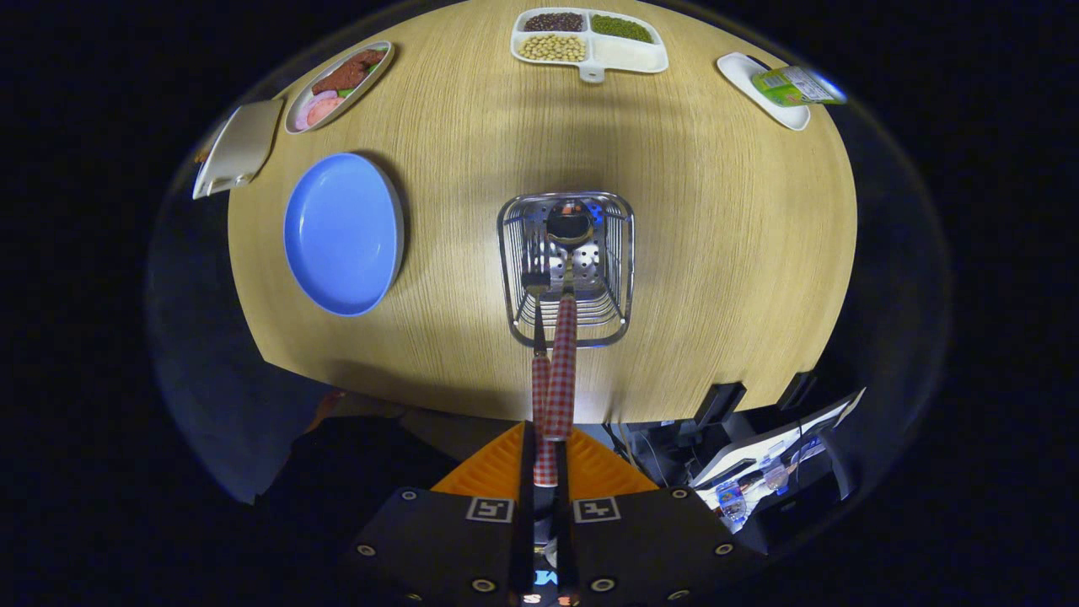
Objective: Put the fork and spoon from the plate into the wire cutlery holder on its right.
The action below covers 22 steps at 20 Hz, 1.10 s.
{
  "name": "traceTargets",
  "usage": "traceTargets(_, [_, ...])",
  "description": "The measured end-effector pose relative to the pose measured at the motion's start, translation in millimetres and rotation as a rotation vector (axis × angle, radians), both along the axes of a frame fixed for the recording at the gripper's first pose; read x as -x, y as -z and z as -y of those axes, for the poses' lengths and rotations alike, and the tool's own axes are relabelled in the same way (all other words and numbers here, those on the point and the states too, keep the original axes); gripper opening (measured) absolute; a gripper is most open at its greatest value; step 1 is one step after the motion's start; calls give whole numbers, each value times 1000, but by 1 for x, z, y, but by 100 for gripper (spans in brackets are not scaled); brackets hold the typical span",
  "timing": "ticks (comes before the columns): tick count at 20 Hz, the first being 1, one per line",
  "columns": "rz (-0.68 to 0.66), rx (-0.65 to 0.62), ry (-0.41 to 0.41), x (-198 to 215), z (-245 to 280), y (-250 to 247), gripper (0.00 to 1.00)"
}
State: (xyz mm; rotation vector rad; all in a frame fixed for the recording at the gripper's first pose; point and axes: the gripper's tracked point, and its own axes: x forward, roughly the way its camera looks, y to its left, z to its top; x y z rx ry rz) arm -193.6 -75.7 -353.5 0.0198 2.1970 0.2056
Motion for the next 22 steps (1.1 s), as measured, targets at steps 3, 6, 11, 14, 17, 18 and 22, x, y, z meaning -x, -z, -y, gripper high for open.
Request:
traceTargets(3, [28,15,53,-3,3,0,13])
traceTargets(6, [62,19,108,-3,6,1,14])
traceTargets(11, [118,9,193,2,5,2,16])
traceTargets(14, [161,5,226,4,9,5,16])
traceTargets(17, [191,1,267,8,14,6,16])
traceTargets(18, [204,-2,267,9,17,4,16])
traceTargets(22, [299,-14,290,6,22,-10,22])
